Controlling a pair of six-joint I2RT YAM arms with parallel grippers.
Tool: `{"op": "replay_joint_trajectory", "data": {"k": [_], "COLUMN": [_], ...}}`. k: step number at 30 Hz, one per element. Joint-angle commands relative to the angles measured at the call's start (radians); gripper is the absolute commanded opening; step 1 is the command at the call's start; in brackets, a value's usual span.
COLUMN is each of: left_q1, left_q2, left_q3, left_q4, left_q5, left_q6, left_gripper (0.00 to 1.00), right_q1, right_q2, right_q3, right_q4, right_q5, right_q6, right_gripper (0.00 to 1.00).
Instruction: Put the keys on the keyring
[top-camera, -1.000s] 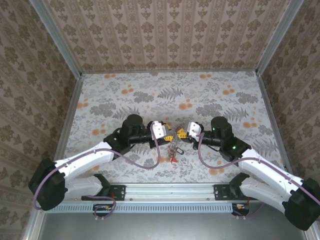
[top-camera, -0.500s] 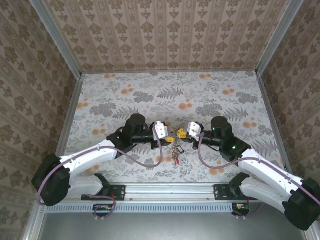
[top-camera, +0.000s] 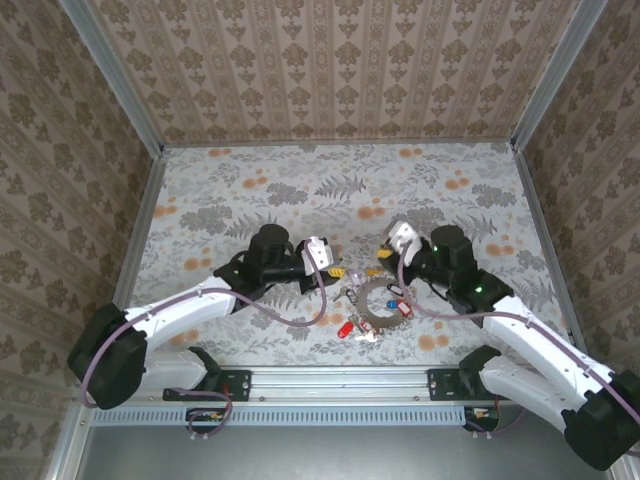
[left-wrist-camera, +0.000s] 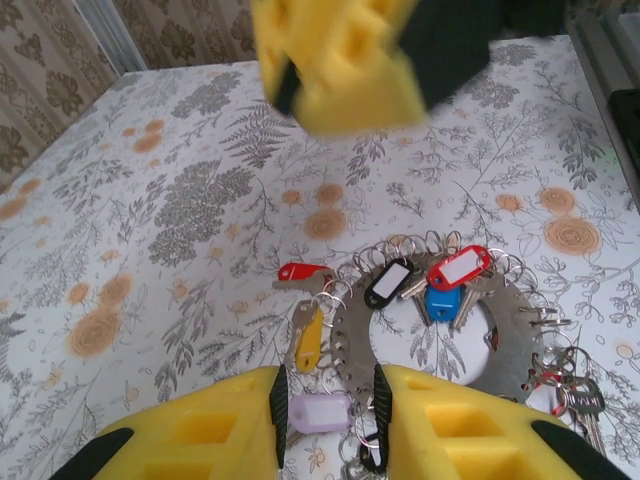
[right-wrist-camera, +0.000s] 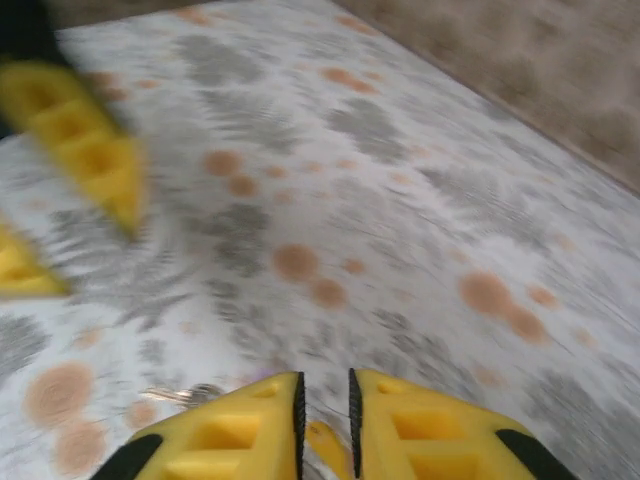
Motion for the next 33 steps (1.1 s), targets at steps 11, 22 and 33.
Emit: {"op": "replay_joint_trajectory", "data": {"k": [11,22,33], "left_q1": [0.006,0.021,0.038], "left_q2": [0.133,0.193,0.152], "left_q3": [0.025,0.025,-0.021], "left_q4": [0.018,0.076,0.081], "left_q5": [0.111,0.062,-0.007], "left_q6": [0.120,0.086,0.017], "left_gripper": [0.33,0.33,0.33], "right_q1": [-0.361,-0.323,-0.288], "right_q2": [0.067,0.176,0.379], "right_q3": [0.194,-0.075,-0.084], "right_q4": [-0.760,-0.561,-0.335], "right_q5": [-0.010,-0.230,-0.326], "right_q6": [0.914,1.031,1.043], "right_gripper": [0.25,0.40,0.45]}}
